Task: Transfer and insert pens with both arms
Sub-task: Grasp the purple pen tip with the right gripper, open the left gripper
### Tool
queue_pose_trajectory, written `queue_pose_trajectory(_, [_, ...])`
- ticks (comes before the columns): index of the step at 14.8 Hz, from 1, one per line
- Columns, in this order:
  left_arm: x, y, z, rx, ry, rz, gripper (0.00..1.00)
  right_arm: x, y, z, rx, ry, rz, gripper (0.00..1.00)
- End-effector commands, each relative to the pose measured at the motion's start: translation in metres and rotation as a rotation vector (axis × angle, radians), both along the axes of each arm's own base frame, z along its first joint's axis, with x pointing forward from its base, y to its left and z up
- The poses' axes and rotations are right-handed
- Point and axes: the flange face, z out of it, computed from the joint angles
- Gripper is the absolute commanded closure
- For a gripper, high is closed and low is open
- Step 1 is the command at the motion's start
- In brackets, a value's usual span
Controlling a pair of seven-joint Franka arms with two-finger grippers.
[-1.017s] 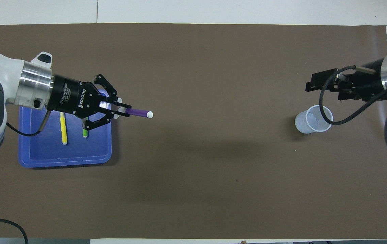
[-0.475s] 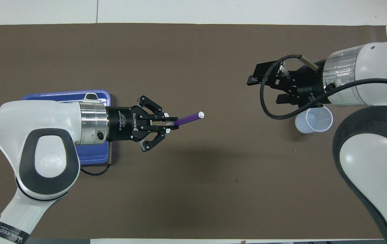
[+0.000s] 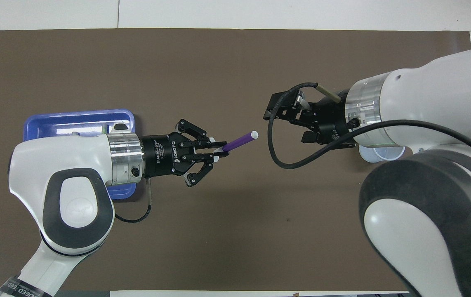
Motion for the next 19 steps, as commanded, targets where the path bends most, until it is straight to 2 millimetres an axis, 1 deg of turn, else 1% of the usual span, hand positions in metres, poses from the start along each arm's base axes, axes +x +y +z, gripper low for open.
queue_pose_trajectory(1, [-0.017,0.001,-0.001,-0.012,0.009,0.053,1.00,-0.002,0.019,-0.004,0.012,-0.007,0.017,0.00])
queue_pose_trajectory(3, [-0.018,0.001,-0.001,-0.018,0.013,0.055,1.00,-0.007,0.031,-0.004,0.014,-0.013,0.036,0.00])
queue_pose_trajectory(4, [-0.018,0.001,-0.001,-0.022,0.014,0.057,1.00,-0.008,0.033,-0.005,0.014,-0.014,0.038,0.00])
queue_pose_trajectory(7, [-0.018,0.002,0.001,-0.025,0.012,0.060,1.00,-0.010,0.047,-0.012,-0.002,-0.028,0.071,0.00])
queue_pose_trajectory(9, [-0.018,0.002,0.001,-0.029,0.013,0.064,1.00,-0.009,0.046,-0.016,-0.029,-0.040,0.088,0.00])
queue_pose_trajectory(10, [-0.018,0.002,0.001,-0.029,0.014,0.064,1.00,-0.009,0.046,-0.016,-0.032,-0.044,0.095,0.02])
queue_pose_trajectory(11, [-0.018,0.002,0.001,-0.029,0.015,0.065,1.00,-0.009,0.046,-0.016,-0.032,-0.047,0.101,0.12])
queue_pose_trajectory(12, [-0.018,0.002,0.001,-0.030,0.016,0.065,1.00,-0.009,0.046,-0.015,-0.033,-0.050,0.104,0.31])
queue_pose_trajectory(14, [-0.018,0.002,0.001,-0.032,0.016,0.066,1.00,-0.009,0.046,-0.014,-0.033,-0.051,0.106,0.87])
queue_pose_trajectory(15, [-0.018,0.002,0.001,-0.034,0.017,0.069,1.00,-0.010,0.046,-0.015,-0.036,-0.042,0.111,1.00])
queue_pose_trajectory(19, [-0.018,0.003,0.001,-0.036,0.015,0.078,1.00,-0.009,0.047,-0.014,-0.035,-0.044,0.109,1.00])
